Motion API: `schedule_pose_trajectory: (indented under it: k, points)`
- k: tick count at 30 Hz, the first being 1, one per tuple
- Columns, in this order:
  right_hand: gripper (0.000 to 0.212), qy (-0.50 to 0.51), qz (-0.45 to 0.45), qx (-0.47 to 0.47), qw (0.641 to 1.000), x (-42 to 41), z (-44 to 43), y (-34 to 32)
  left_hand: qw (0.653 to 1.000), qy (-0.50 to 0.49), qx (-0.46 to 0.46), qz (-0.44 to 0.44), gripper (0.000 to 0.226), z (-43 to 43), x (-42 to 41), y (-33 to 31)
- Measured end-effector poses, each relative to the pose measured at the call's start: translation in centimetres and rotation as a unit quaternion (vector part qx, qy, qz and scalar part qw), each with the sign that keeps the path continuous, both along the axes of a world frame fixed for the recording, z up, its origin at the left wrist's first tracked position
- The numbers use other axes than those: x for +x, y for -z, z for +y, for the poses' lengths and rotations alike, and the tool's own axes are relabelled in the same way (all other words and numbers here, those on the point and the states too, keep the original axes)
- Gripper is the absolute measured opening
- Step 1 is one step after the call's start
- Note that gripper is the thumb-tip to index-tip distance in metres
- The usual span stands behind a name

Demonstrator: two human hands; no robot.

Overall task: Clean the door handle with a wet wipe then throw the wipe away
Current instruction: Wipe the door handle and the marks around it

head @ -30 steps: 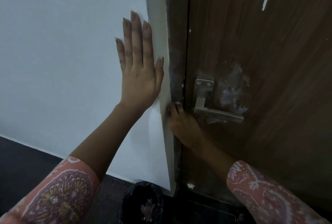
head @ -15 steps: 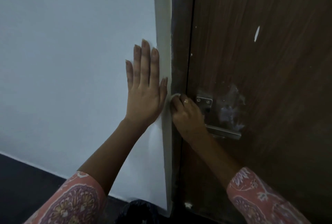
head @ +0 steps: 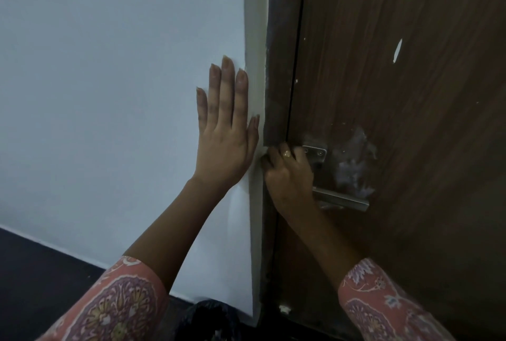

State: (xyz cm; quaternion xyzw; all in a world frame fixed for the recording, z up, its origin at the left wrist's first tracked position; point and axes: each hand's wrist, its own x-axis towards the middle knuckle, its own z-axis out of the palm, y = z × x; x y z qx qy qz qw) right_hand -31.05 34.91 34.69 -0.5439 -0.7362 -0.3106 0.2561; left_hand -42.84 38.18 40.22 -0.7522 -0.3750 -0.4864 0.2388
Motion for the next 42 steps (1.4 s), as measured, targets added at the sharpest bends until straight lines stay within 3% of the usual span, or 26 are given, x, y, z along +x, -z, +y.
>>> schedule_pose_trajectory:
  k: [4, 6, 9, 12, 19, 26, 32, 36, 39, 42]
  points:
    - [0.014, 0.022, -0.088, -0.109, 0.99, -0.5, -0.4, 2.8, 1.0, -0.001, -0.005, 0.01, 0.072, -0.1, -0.1, -0.2]
    - [0.016, 0.006, -0.095, -0.103, 0.99, -0.3, -0.3, 2.9, 1.0, 0.003, -0.006, 0.006, 0.071, -0.1, 0.0, -0.2]
    - [0.003, 0.022, -0.021, -0.026, 0.999, -0.2, -0.1, -1.0, 1.0, 0.005, -0.007, -0.004, 0.073, -0.2, 0.1, -0.3]
    - [0.016, 0.026, 0.065, -0.024, 0.997, 0.7, -0.5, -4.3, 1.0, 0.006, -0.012, -0.009, 0.068, -0.3, 0.1, -0.4]
    - [0.032, 0.017, 0.132, -0.026, 0.991, 7.3, -3.4, -2.9, 1.0, -0.005, 0.003, 0.014, 0.075, -0.1, 0.0, -0.2]
    - [0.037, -0.021, -0.053, -0.035, 0.998, 6.4, -2.2, -3.8, 1.0, 0.007, -0.013, 0.0, 0.072, -0.6, -0.1, -0.5]
    - [0.037, 0.017, 0.005, -0.06, 0.998, 7.8, -3.9, -3.6, 1.0, -0.004, -0.011, 0.004, 0.072, -0.5, -0.1, -0.4]
    - [0.019, 0.051, -0.066, -0.073, 0.994, 2.6, -1.8, -3.6, 1.0, -0.004, -0.011, 0.003, 0.072, -0.6, -0.1, -0.4]
    - [0.004, 0.114, -0.197, -0.156, 0.961, 1.0, -0.8, -1.7, 1.0, -0.002, -0.016, 0.009, 0.071, -0.6, -0.2, -0.5]
    - [0.015, 0.18, -0.374, -0.21, 0.885, -0.1, -2.1, 0.0, 1.0, -0.004, -0.015, 0.003, 0.071, -0.6, -0.2, -0.5]
